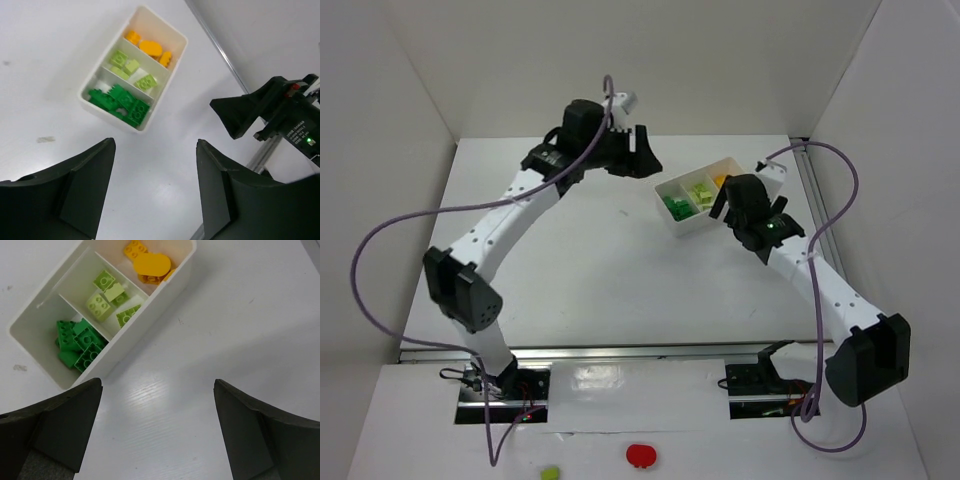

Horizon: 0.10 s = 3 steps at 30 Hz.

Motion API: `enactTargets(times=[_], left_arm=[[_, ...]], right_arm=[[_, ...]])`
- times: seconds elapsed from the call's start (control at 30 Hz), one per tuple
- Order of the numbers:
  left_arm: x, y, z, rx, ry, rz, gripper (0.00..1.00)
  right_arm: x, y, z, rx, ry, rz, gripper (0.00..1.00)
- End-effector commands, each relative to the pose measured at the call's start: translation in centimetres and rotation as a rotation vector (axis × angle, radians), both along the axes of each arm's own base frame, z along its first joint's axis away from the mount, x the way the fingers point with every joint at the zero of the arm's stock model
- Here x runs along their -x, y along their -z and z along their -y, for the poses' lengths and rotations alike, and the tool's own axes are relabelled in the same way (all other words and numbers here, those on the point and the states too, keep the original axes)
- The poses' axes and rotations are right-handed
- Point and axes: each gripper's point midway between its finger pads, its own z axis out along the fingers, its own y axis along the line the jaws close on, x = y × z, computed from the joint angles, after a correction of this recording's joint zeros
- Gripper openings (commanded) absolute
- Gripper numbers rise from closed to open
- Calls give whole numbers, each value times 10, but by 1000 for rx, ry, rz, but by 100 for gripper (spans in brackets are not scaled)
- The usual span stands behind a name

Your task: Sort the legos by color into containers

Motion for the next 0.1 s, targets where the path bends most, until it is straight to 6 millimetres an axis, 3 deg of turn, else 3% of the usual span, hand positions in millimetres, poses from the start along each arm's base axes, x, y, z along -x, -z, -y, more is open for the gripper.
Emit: enactTargets(times=[0.0, 0.07], left_arm=[[0, -4, -44, -55, -88, 77, 75], [0, -1, -65, -76, -134, 80, 75]], right_arm=[[3, -15, 7, -15, 59, 70, 100], [3, -12, 2, -39, 35, 78, 100]])
